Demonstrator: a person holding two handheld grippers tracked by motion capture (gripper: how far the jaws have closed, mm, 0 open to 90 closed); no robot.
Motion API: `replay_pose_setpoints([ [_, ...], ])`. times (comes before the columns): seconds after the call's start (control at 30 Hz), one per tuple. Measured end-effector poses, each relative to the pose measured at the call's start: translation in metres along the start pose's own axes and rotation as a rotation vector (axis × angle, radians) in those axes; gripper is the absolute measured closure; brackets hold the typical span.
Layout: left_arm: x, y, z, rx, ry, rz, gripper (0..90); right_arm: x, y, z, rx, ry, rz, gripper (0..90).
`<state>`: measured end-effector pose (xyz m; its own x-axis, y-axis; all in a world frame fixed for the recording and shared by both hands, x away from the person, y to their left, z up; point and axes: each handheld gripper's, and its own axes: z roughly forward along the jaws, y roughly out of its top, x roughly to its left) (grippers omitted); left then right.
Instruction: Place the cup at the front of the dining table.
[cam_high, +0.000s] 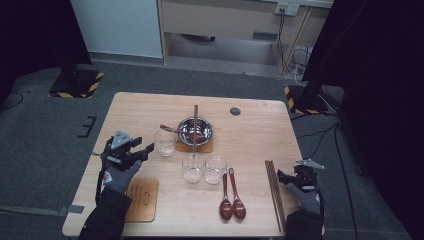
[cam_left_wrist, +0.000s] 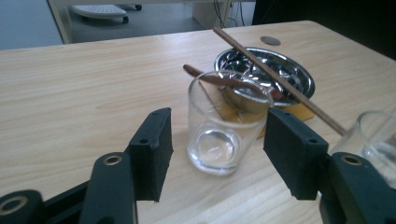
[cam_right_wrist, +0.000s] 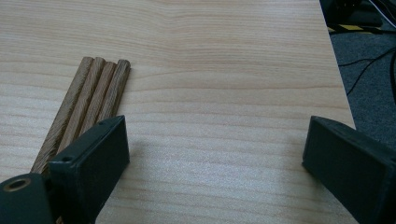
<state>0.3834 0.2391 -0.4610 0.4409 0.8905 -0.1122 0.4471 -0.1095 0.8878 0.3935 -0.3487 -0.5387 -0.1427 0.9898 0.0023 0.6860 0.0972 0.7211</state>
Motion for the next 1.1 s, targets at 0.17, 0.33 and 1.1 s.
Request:
replay_pose_setpoints([
  [0.17,0.007,-0.009,-0.010,0.002,0.018,0.007,35.3,0.000,0.000,0.000,0.001,-0.001,-0.002,7.0],
  [0.33,0.028,-0.031,-0.020,0.044,0.076,-0.005,32.2,0.000,0.000,0.000,0.001,-0.001,-0.002,7.1],
  [1.1,0.077,-0.082,-0.023,0.269,0.269,0.004,27.1,0.000,0.000,0.000,0.001,-0.001,-0.001,7.0],
])
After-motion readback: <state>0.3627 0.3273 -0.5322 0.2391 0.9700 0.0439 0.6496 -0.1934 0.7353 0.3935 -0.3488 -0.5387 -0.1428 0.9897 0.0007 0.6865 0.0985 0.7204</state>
